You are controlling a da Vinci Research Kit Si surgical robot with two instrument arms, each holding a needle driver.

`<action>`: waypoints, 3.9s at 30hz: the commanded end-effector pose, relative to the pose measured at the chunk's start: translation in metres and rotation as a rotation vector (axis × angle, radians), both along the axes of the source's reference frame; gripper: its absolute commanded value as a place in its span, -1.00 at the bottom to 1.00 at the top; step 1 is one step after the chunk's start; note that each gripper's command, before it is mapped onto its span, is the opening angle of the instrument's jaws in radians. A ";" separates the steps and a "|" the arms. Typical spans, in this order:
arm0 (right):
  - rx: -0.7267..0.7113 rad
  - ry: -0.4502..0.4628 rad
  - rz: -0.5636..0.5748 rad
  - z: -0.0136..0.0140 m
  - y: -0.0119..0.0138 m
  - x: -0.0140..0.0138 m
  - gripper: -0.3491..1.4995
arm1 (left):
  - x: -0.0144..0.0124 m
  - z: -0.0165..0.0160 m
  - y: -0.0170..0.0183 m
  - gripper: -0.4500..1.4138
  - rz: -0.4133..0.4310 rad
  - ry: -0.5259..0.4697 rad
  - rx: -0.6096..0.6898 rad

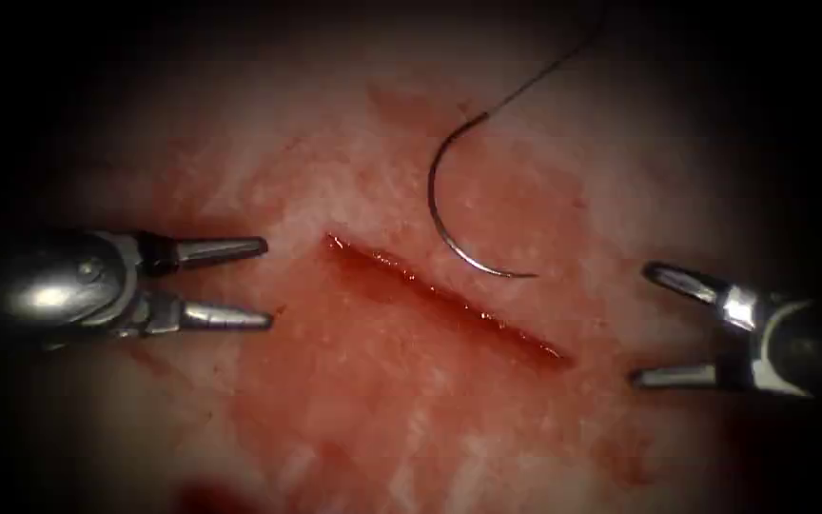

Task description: Wound Closure

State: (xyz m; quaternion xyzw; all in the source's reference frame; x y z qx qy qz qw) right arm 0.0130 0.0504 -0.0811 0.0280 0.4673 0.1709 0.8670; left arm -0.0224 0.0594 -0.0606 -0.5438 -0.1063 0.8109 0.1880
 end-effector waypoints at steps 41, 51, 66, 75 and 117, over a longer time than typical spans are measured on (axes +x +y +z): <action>-0.008 -0.045 -0.006 0.0005 -0.0016 -0.0003 0.42 | -0.0190 0.0072 0.0040 -0.11 0.294 0.647 -0.041; -0.009 -0.048 -0.006 0.0006 -0.0017 0.0001 0.44 | -0.0195 0.0108 0.0049 -0.11 0.362 0.852 -0.065; -0.009 -0.048 -0.005 0.0006 -0.0017 0.0001 0.46 | -0.0211 0.0146 0.0038 -0.49 0.432 0.909 -0.101; -0.009 -0.049 -0.005 0.0008 -0.0016 0.0001 0.42 | -0.0175 0.0104 0.0041 -0.89 0.382 0.694 -0.188; 0.612 0.503 0.407 0.0097 0.0071 0.0160 0.09 | -0.0050 0.0053 -0.0026 -0.89 0.282 -0.491 -0.698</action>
